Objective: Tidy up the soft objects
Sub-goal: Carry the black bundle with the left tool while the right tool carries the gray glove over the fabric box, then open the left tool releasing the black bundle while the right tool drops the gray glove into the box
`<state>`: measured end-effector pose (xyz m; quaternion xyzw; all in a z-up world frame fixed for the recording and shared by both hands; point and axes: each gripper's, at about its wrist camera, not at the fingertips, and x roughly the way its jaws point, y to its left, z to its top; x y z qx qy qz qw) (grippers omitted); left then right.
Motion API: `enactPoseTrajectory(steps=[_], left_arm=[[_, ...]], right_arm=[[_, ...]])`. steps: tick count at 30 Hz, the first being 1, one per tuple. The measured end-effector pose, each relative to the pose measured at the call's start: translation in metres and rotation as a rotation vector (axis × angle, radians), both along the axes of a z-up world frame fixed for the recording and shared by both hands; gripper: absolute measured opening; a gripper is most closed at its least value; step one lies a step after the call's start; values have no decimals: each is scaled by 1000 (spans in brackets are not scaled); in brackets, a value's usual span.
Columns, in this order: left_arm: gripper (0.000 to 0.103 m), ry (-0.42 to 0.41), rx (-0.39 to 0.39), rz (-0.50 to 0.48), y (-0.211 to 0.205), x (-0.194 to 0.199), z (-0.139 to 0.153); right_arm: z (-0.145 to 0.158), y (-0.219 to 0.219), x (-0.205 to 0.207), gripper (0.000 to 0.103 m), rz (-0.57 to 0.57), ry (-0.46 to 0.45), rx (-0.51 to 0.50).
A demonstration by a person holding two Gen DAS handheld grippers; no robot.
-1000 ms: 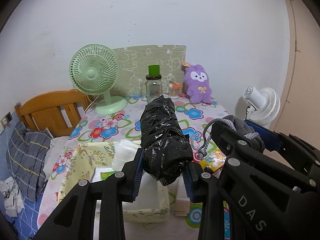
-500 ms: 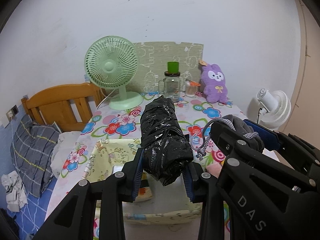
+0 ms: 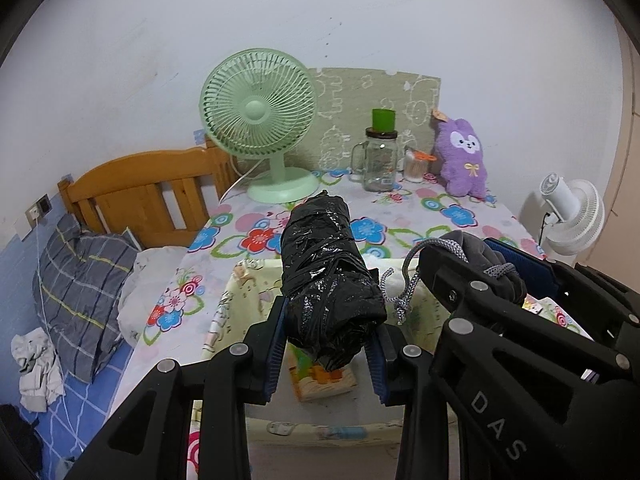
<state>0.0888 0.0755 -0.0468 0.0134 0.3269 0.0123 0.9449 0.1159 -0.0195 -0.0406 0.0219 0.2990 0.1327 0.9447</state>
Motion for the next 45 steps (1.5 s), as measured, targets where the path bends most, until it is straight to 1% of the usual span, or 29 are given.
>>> enactPoseTrajectory(steps=[6, 22, 25, 28, 31, 33, 38, 40, 41, 42, 43, 44, 45], left_arm=[[36, 15, 6, 23, 13, 4, -9], [37, 114, -7, 84, 44, 17, -44], [39, 136, -13, 83, 47, 19, -49], [40, 153, -32, 61, 48, 19, -52], [49, 171, -50, 27, 47, 21, -53], [61, 173, -51, 9, 43, 21, -52], [67, 171, -57, 3, 43, 22, -52], [70, 173, -56, -1, 42, 22, -52], [72, 174, -58, -3, 42, 22, -52], [73, 173, -61, -4, 41, 22, -52], [73, 171, -61, -2, 41, 21, -51], [74, 168, -62, -1, 41, 21, -50], [75, 167, -62, 1, 41, 21, -50]], right_arm=[[-8, 16, 6, 44, 29, 16, -20], [-41, 52, 26, 44, 100, 107, -56], [-46, 58, 29, 44, 110, 121, -64], [-51, 60, 33, 44, 116, 143, -58], [-56, 62, 36, 44, 116, 161, -59], [-59, 63, 38, 44, 117, 171, -61], [-63, 62, 41, 45, 143, 211, -21], [-64, 62, 42, 51, 147, 219, -21], [-64, 62, 42, 58, 151, 222, -21], [-65, 62, 43, 62, 154, 225, -20], [-64, 61, 42, 71, 158, 229, -15], [-64, 60, 42, 75, 157, 229, -11], [-63, 59, 41, 76, 153, 224, -10]])
